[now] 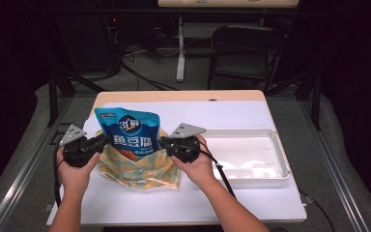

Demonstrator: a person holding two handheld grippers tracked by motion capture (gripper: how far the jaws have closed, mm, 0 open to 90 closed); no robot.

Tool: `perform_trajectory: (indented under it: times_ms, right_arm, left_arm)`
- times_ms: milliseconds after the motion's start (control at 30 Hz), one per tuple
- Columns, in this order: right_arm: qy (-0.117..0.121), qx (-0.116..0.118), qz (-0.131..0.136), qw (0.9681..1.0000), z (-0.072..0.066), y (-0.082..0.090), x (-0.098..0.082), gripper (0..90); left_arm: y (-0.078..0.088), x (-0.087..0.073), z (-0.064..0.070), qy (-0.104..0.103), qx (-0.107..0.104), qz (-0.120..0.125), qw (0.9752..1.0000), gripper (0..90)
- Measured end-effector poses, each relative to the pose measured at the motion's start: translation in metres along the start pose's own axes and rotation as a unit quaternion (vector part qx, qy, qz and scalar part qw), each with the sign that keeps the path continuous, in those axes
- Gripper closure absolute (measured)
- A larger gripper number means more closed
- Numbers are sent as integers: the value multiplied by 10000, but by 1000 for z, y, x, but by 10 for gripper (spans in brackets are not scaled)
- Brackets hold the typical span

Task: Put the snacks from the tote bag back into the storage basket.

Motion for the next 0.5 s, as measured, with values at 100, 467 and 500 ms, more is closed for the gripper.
perform_trajectory:
  times_ms: [100, 467, 500]
  right_arm:
    - [-94, 72, 7, 9999, 0, 0, 0, 803]
    - [-55, 42, -48, 10000, -5, -4, 3, 777]
    - [-71, 31, -35, 10000, -5, -5, 4, 777]
  left_arm:
    - [0, 0, 0, -9, -6, -5, 10000, 779]
    - [0, 0, 0, -11, -12, 19, 10000, 786]
    - [0, 0, 0, -16, -7, 24, 10000, 787]
Point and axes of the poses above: each handheld gripper's, and its own axes: y roughly backward along the jaws, x roughly out of its top, z roughly to its right, the point moved 7 cm from there along -y, roughly forward along the jaws, and after that the axes turned 4 degrees about z, right-handed, at the moved point
